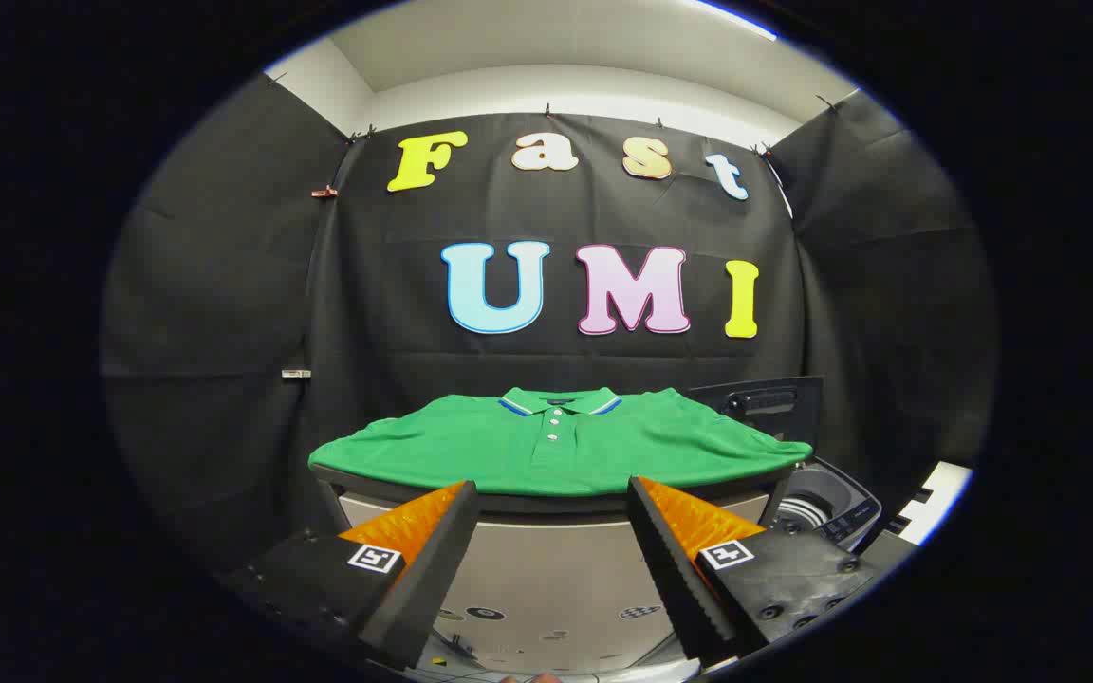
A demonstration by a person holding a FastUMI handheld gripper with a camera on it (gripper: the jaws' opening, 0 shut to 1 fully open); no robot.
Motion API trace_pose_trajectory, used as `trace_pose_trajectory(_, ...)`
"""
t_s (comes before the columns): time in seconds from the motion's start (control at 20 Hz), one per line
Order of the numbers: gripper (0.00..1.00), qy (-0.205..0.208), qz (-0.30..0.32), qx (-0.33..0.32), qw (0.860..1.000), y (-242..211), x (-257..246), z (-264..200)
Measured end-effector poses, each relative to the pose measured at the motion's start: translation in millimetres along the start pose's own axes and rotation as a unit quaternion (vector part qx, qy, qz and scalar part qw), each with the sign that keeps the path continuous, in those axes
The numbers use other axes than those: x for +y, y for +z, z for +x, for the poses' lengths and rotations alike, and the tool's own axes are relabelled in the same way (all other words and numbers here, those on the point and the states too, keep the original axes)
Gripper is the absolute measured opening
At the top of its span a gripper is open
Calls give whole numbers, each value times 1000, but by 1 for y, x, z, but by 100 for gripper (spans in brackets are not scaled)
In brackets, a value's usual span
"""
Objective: Put the clothes into the washing machine and then close the washing machine lid.
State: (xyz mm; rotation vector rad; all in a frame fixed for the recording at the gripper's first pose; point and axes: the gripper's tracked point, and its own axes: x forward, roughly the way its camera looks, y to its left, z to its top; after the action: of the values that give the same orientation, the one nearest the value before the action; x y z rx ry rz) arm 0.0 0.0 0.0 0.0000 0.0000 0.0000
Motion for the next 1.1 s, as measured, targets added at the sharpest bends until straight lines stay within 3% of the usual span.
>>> trace_pose_trajectory(1.1,98,-4,10,-4,1000,25,-12,21)
